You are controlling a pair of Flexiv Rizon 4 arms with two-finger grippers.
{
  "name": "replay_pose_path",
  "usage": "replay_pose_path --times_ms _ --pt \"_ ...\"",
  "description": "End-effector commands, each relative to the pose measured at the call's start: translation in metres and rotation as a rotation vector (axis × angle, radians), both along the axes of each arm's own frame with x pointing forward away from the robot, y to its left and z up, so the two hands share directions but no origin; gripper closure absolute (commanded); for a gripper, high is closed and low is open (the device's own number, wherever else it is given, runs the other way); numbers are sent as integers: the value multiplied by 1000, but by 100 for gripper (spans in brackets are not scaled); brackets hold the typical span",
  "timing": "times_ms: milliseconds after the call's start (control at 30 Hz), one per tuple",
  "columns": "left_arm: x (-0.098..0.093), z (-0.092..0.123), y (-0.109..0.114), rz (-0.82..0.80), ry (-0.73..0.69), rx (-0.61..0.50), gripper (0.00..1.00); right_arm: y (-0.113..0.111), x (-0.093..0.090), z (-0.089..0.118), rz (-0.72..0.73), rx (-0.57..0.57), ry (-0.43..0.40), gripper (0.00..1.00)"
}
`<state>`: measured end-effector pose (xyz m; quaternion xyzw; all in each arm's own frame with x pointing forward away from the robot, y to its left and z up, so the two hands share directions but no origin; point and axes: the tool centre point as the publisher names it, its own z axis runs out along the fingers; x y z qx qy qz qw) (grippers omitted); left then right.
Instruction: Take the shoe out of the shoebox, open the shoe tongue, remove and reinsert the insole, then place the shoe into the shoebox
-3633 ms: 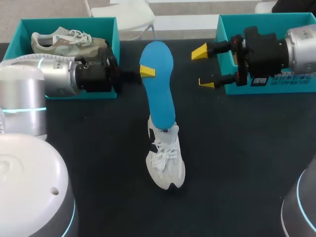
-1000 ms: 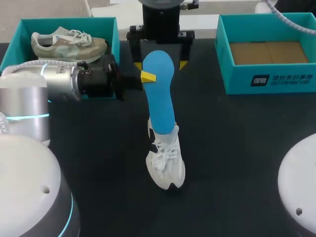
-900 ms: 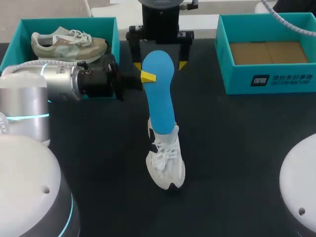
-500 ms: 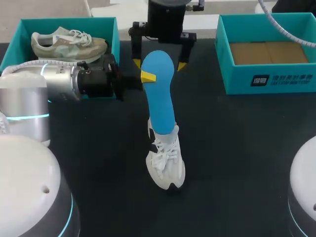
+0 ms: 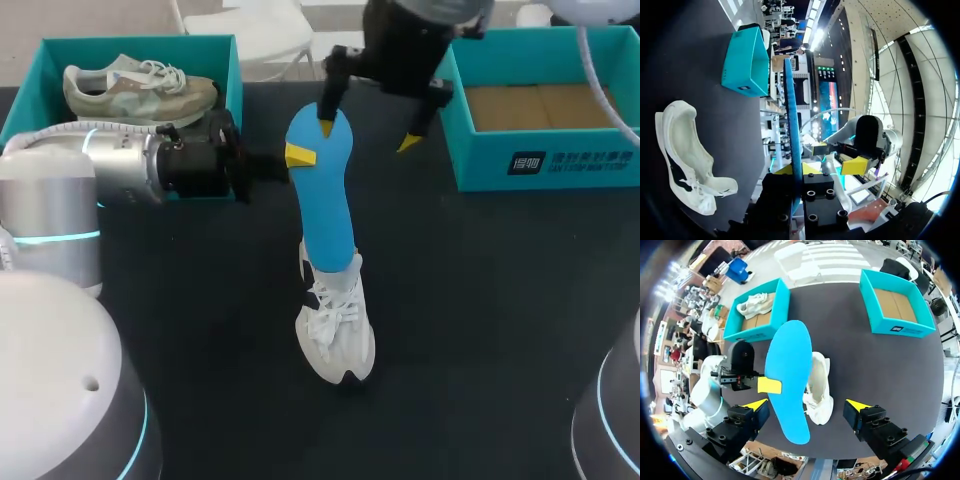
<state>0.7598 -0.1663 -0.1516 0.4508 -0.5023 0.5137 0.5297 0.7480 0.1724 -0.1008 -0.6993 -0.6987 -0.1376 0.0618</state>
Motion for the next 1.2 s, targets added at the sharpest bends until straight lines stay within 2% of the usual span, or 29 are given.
replay_pose_path --times_ms 33,200,267,467,633,733,767,1200 --pt "-1 0 1 0 -1 2 100 -22 -1 -12 29 343 19 0" --pt "-1 0 1 0 -1 2 100 -29 -1 -24 13 484 -13 0" --pt "-1 0 1 0 -1 2 100 -33 -3 -28 5 535 -62 0" --pt "-1 0 1 0 -1 2 100 -36 -6 -38 -6 631 -114 0" --pt "-1 0 1 0 -1 2 100 -37 -3 -53 17 765 -19 0" --pt "-1 0 1 0 -1 2 100 -38 -2 -59 2 803 23 0" --pt "-1 0 1 0 -1 2 100 -37 -2 -61 -1 770 90 0" --pt "-1 0 1 0 -1 2 100 -37 -2 -61 -1 770 90 0"
